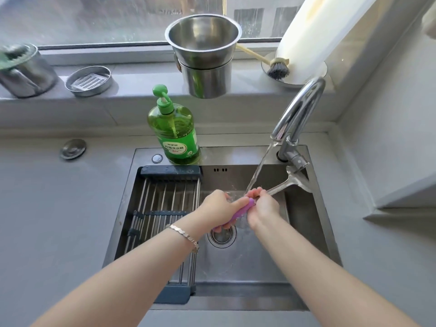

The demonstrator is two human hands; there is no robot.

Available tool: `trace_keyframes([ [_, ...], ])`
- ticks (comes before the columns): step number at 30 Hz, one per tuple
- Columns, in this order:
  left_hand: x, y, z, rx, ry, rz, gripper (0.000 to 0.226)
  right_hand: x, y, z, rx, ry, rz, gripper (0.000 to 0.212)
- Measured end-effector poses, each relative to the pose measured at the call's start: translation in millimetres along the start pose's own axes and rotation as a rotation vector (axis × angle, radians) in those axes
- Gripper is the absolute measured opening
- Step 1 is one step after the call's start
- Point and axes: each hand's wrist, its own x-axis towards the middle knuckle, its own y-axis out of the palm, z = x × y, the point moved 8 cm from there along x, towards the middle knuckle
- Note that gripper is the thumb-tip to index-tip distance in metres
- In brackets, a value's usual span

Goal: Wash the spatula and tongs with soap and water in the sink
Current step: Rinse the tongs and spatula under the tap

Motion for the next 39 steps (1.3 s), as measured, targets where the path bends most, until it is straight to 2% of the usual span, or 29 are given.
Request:
trace_keyframes([
  [5, -2, -12, 6, 0.062, 0.023, 0.061, 0.043, -2, 0, -18, 0.008, 0.034, -0.038, 0.033],
  [7, -7, -18, 8, 0.061, 0.063, 0.087, 0.037, 1, 6, -24, 0.064, 0.081, -0.005, 0.039],
  [10, -14, -26, 13, 0.047, 0.092, 0.037, 0.029, 1, 19, -35, 0.102, 0.140, 0.061, 0.043],
  [16, -30, -46, 50, -0.002, 0.011, 0.081, 0.029, 18, 9, -23, 0.174, 0.116, 0.026, 0.041],
  [20, -34, -43, 62, 0.068, -0.036, 0.076, 0.033, 4, -2, -54, 0.056, 0.147, 0.043, 0.030],
  [25, -35, -41, 62, 0.160, -0.048, -0.030, 0.047, -29, -8, -90, -0.204, 0.179, 0.132, 0.026],
  [28, -40, -47, 69, 0.070, -0.063, -0.002, 0.048, -22, -3, -65, -0.174, 0.109, 0.178, 0.017],
  [32, -44, -53, 73, 0.064, -0.063, 0.017, 0.057, -10, -3, -45, -0.105, 0.043, 0.093, 0.024],
  [35, -42, -56, 76, 0.094, -0.094, 0.029, 0.054, -23, -3, -63, -0.185, 0.095, 0.148, 0.020],
  [37, -41, -54, 79, 0.198, -0.123, 0.030, 0.047, -33, -5, -78, -0.217, 0.146, 0.194, 0.015],
  [39, -41, -52, 80, 0.334, -0.141, -0.019, 0.033, -42, -8, -85, -0.216, 0.171, 0.190, 0.019],
])
